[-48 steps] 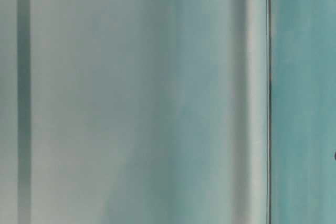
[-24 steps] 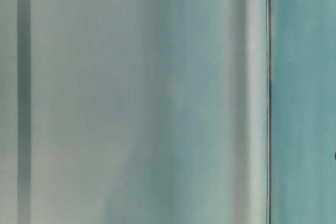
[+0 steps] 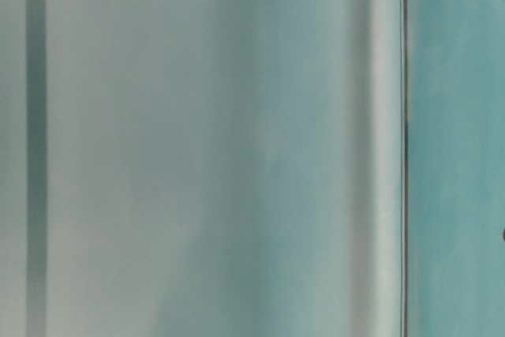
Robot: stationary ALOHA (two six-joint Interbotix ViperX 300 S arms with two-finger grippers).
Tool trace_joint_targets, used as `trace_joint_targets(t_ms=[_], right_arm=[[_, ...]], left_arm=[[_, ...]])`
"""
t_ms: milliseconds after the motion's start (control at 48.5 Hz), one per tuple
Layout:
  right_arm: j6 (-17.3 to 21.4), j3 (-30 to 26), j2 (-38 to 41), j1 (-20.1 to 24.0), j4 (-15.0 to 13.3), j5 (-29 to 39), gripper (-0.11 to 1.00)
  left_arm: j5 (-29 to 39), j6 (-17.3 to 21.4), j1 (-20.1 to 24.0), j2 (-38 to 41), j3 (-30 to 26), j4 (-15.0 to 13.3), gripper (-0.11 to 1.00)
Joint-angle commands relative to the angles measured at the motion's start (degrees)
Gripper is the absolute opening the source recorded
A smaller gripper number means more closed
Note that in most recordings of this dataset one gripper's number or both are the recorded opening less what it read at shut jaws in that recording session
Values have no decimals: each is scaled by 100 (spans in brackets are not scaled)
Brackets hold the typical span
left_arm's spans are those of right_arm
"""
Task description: Insert the USB cable into the female connector supported by the left arm.
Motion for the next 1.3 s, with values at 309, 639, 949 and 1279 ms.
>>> trace_joint_targets(t_ms=[309, 639, 949, 1279], right_arm=[[97, 0, 79, -9, -18, -220, 75], [97, 0, 79, -9, -18, -229, 75], [97, 0, 79, -9, -18, -229, 75], [97, 0, 79, -9, -18, -229, 75]], left_arm=[[-229, 62, -9, 35, 70, 35, 58], [-229, 62, -9, 26, 79, 26, 58], [-237, 62, -9, 26, 79, 35, 58], [-229, 62, -9, 35, 70, 35, 58]])
